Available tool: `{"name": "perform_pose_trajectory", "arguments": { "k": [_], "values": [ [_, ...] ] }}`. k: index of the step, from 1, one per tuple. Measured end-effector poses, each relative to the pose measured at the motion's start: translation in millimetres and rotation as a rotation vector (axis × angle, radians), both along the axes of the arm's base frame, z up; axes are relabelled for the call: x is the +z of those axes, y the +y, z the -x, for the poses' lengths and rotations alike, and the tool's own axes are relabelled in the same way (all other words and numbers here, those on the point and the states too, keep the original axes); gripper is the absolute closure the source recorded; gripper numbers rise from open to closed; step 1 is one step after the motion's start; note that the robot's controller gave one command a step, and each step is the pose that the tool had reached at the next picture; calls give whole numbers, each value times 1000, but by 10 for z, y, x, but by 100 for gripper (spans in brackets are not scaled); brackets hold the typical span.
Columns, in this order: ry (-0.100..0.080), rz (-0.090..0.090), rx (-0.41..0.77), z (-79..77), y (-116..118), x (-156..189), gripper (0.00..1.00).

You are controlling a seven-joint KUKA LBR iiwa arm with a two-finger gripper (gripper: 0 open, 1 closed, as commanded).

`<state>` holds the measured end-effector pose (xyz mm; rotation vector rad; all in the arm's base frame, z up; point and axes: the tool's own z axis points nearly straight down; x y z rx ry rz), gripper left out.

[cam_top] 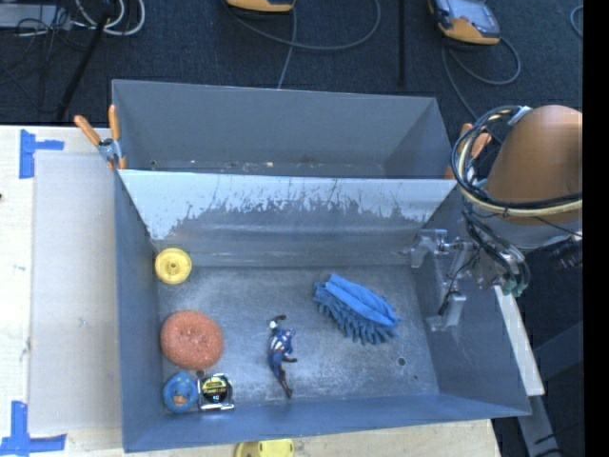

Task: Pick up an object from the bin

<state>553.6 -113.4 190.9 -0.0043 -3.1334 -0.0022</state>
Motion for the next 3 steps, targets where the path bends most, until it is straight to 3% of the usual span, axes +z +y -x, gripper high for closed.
{"name": "perform_pose_trajectory", "arguments": {
  "k": [1, 2, 3],
  "values": [
    [-8, 1, 4, -17, 7, 45, 0],
    [-10, 1, -119, -167, 247, -568, 0],
    [-11, 0, -101, -315, 607, -594, 0]
  ]
}}
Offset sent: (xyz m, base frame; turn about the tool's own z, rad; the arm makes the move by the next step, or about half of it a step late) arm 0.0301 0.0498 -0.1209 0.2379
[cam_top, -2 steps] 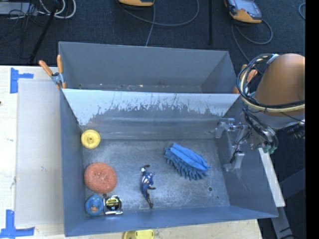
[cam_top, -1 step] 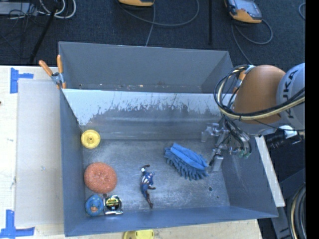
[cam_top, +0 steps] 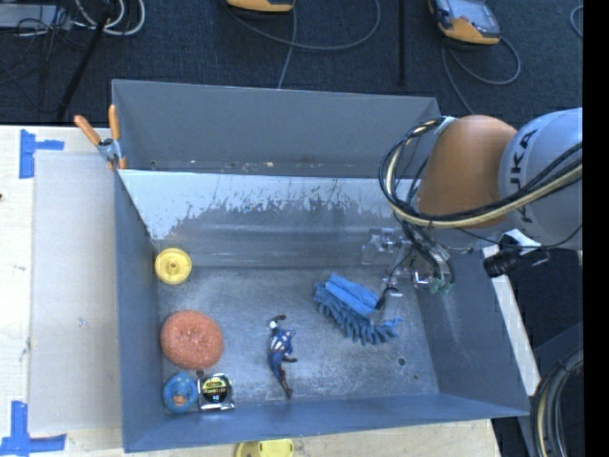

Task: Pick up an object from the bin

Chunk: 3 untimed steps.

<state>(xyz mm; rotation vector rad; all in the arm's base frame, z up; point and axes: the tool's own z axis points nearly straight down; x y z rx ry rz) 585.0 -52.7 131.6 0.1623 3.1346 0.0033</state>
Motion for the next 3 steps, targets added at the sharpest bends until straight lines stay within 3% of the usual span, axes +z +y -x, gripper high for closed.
{"name": "perform_pose_trajectory", "arguments": {
  "k": [1, 2, 3],
  "values": [
    [3, 1, -192, 41, -35, -60, 0],
    [3, 2, -92, 42, -68, -556, 0],
    [5, 1, -484, 177, -69, -619, 100]
  ]
}}
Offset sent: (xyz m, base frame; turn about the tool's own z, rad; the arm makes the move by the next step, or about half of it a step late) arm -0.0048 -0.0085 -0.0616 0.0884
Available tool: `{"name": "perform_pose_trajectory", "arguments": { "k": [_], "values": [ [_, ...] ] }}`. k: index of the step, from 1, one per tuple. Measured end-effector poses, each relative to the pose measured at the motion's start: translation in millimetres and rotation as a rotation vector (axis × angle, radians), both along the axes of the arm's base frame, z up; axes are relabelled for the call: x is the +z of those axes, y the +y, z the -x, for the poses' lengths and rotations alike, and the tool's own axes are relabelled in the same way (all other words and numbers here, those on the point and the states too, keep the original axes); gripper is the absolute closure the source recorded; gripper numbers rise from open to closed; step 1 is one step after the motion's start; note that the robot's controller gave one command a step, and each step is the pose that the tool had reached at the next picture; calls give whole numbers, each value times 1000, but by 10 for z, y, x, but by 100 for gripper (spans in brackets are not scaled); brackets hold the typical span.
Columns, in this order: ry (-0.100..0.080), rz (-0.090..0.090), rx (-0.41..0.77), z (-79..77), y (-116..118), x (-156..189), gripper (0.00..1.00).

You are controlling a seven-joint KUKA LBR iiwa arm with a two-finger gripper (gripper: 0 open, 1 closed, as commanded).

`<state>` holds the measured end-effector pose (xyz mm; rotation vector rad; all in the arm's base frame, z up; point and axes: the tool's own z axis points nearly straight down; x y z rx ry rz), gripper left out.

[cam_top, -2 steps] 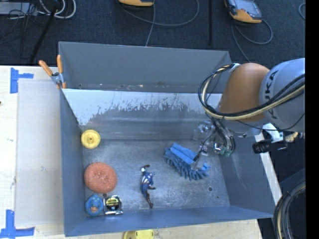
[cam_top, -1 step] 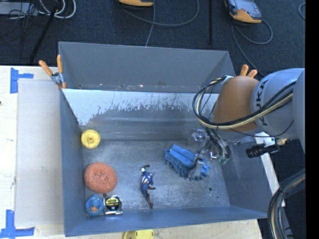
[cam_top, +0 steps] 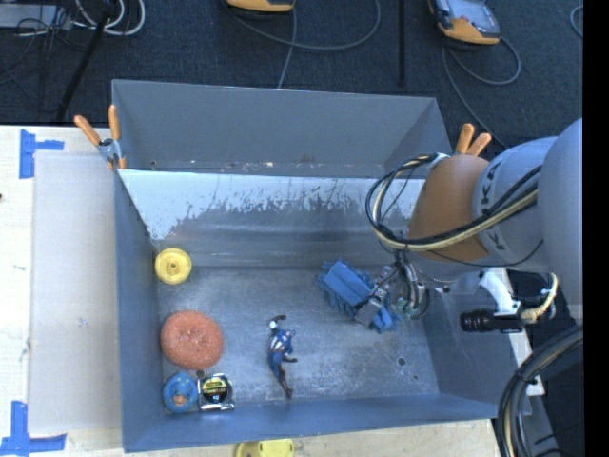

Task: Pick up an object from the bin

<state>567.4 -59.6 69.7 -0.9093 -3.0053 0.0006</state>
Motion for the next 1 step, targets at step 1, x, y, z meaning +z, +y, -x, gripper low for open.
{"name": "perform_pose_trajectory", "arguments": {
  "k": [1],
  "values": [
    [0, 0, 1, 0, 0, 0, 100]
  ]
}}
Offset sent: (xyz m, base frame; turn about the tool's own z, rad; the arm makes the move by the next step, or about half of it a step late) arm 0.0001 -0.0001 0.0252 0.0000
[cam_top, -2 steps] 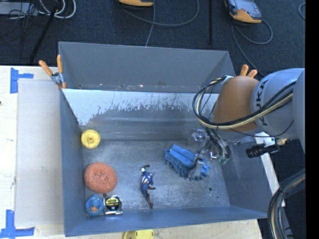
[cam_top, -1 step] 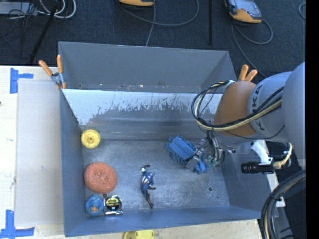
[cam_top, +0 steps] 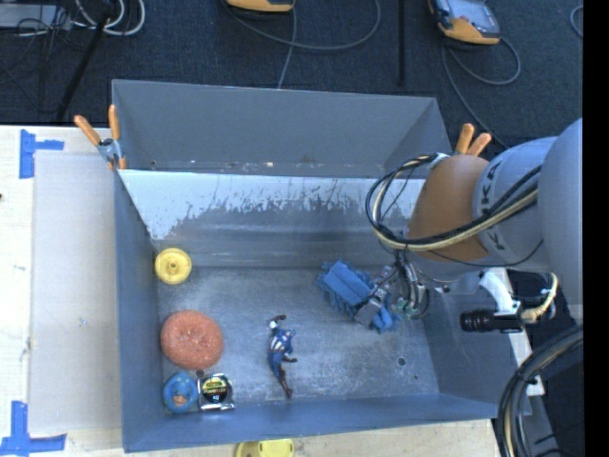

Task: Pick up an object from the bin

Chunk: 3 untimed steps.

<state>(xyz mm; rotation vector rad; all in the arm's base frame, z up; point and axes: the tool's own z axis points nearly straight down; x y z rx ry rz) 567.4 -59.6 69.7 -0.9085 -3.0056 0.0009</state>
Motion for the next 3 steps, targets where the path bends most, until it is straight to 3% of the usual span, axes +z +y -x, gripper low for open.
{"name": "perform_pose_trajectory", "arguments": {
  "k": [2, 3],
  "values": [
    [6, -1, 1, 22, 1, 124, 100],
    [7, -1, 1, 27, 0, 354, 100]
  ]
}}
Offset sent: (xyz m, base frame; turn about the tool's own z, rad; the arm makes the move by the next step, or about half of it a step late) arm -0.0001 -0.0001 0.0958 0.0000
